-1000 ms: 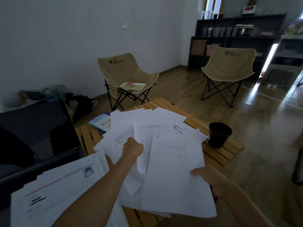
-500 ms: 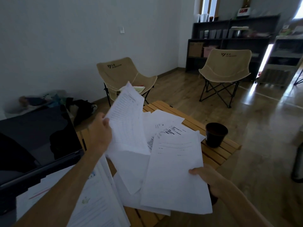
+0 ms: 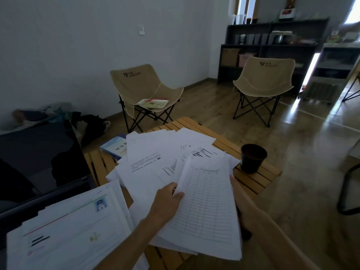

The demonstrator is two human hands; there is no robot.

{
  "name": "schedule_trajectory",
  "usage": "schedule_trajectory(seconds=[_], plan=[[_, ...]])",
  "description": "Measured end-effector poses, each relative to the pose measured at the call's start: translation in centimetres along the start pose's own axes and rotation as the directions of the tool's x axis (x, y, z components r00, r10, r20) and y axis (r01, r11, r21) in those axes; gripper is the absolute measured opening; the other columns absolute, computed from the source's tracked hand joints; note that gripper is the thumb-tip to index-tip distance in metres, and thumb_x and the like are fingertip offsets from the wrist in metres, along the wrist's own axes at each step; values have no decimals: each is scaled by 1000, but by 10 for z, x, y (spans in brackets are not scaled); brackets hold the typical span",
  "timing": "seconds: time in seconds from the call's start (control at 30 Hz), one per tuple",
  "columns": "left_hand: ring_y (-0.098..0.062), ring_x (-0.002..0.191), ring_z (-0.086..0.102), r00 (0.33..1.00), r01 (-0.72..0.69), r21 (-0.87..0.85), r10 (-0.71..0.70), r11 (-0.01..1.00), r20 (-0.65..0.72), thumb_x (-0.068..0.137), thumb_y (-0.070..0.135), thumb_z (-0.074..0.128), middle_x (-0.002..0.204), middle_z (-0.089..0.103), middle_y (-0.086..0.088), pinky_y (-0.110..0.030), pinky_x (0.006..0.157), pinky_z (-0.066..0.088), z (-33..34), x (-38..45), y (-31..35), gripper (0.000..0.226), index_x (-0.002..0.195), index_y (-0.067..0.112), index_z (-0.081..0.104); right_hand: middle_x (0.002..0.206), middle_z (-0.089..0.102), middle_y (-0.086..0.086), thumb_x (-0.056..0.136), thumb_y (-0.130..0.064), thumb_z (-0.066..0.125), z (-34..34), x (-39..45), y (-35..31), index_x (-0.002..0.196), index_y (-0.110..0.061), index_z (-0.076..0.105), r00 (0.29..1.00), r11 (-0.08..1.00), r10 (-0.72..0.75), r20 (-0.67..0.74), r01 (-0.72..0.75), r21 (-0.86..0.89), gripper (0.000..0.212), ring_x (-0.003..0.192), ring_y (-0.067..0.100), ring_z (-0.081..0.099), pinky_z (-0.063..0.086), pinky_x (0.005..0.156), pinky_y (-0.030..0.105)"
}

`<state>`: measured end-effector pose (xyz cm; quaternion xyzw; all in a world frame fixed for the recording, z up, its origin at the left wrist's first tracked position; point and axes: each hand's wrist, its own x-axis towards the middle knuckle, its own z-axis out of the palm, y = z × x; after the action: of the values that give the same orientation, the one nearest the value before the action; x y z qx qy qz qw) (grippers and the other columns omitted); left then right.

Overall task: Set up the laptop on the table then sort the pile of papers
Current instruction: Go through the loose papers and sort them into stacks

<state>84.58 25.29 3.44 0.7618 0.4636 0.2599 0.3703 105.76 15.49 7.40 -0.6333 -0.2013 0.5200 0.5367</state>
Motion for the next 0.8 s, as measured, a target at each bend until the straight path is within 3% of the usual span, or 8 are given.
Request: schedule_trajectory(seconds=[0.07, 0.13, 0.23, 0.3, 0.4, 0.5, 0.63, 0.8], plan=[[-11, 77, 67, 998, -2, 108, 9, 994, -62, 96, 34, 56, 89, 69, 4, -31, 71, 59, 1, 2, -3, 18, 99, 16, 62, 107, 72, 10, 96, -66, 41, -2, 4, 0, 114, -17, 64, 998, 1000, -12, 54, 11, 8, 57, 100, 29, 69, 55, 82, 41], [-10, 81, 65, 995, 22, 169, -5, 985, -99, 96, 35, 55, 95, 68, 5, -28, 72, 59, -1, 3, -7, 20, 104, 18, 59, 113, 73, 11, 97, -62, 41, -2, 0, -1, 120, -19, 64, 996, 1000, 5, 90, -6, 10, 53, 108, 29, 68, 54, 87, 42], [-12, 91, 63, 994, 41, 168, -24, 985, -104, 95, 37, 56, 104, 63, 4, -26, 77, 56, 1, 0, -5, 25, 112, 19, 57, 113, 73, 10, 99, -19, 57, 1, -5, 5, 123, -15, 61, 995, 985, -60, 83, 73, -157, 24, 100, 27, 72, 57, 91, 49], [-14, 100, 58, 990, 77, 72, -67, 994, -127, 90, 38, 64, 112, 53, 1, -25, 84, 51, -4, 0, 0, 37, 119, 18, 55, 113, 72, 8, 95, -4, 58, 3, -12, 2, 122, -16, 61, 982, 956, -176, 63, 186, -227, 29, 99, 26, 72, 56, 93, 53], [-16, 113, 58, 986, 121, -320, -150, 940, -69, 79, 44, 76, 127, 55, 2, -32, 94, 50, -38, 1, 17, 62, 128, 16, 51, 115, 72, 6, 94, -7, 60, 1, -29, -20, 124, -16, 62, 937, 932, -329, 119, 343, -120, 32, 104, 26, 71, 56, 93, 56], [-14, 105, 67, 996, -10, -551, -40, 834, -78, 84, 24, 74, 112, 71, 9, -30, 86, 56, -72, -4, 54, 33, 115, 24, 63, 114, 73, 1, 92, -10, 65, 9, -44, -47, 119, -16, 67, 873, 870, -457, 168, 479, -120, 28, 105, 21, 71, 57, 91, 47], [-2, 100, 62, 966, -151, -524, 12, 839, -259, 88, 12, 67, 110, 65, 19, -12, 70, 52, -84, -17, 83, 36, 117, 32, 57, 109, 73, -3, 88, -14, 72, 30, -55, -65, 112, -27, 69, 811, 806, -549, 205, 578, -130, 28, 105, 20, 69, 55, 88, 41], [-9, 104, 60, 973, -80, -556, -56, 827, -222, 90, -1, 57, 109, 65, 10, -20, 78, 54, -69, -40, 66, 39, 113, 31, 57, 108, 72, 3, 83, -17, 78, 37, -54, -32, 111, -22, 68, 875, 860, -452, 176, 480, -177, 30, 106, 27, 66, 57, 92, 49]])
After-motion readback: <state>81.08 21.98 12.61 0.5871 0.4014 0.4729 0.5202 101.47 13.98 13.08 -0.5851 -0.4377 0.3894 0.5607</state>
